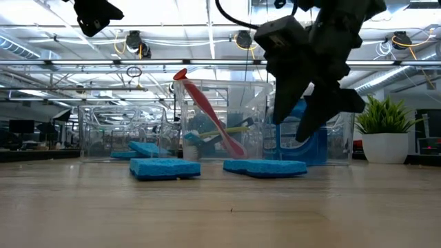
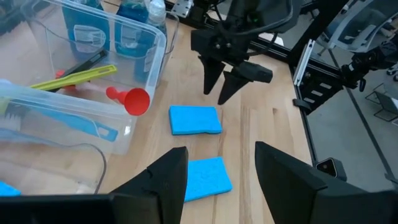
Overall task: Pick & Place Kitchen Sink Supplies
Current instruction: Put the blue dishwashing sponge into the left transparent bin
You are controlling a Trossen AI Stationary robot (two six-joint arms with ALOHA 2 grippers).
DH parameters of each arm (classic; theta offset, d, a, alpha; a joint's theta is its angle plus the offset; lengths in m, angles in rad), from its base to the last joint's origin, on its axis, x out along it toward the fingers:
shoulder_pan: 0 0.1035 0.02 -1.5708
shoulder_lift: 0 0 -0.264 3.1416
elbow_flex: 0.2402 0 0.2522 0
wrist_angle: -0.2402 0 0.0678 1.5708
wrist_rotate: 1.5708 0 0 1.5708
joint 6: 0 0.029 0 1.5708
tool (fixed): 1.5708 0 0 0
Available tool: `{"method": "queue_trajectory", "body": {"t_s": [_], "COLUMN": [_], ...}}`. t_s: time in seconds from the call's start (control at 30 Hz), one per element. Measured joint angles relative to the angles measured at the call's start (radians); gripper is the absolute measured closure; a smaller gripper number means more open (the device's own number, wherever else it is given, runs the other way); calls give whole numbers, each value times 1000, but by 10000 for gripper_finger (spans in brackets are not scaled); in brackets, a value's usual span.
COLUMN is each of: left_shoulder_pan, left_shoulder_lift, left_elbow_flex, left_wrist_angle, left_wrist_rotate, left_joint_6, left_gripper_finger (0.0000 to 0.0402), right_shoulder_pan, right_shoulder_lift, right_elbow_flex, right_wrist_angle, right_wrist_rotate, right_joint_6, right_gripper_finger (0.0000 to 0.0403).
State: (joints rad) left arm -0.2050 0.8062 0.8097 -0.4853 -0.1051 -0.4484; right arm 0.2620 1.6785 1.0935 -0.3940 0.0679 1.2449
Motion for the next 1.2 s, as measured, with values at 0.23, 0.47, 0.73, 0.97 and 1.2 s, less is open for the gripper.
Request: {"method": "queue_trajectory", "body": {"t_s": [0.23, 0.47, 0.73, 0.97, 1.2], "left_shoulder_pan": [0, 0, 0, 0, 0], "left_shoulder_lift": [0, 0, 0, 0, 0], "left_elbow_flex": [0, 0, 0, 0, 0], "left_wrist_angle": [2, 3, 4, 10, 11], "left_wrist_rotate": [0, -1, -1, -2, -2], "left_joint_6": [0, 0, 3, 3, 2], "left_gripper_finger": [215, 215, 215, 215, 215], "right_shoulder_pan": [-32, -54, -54, -54, -54], "right_shoulder_lift": [0, 26, 111, 190, 210], "right_elbow_flex": [-15, -16, -16, -11, -13], "right_wrist_angle": [74, 77, 90, 102, 40], "right_wrist_rotate": [-12, -13, -24, -38, -37], "right_joint_6": [-41, -84, -80, -59, -24], "right_gripper_finger": [173, 195, 188, 196, 250]}}
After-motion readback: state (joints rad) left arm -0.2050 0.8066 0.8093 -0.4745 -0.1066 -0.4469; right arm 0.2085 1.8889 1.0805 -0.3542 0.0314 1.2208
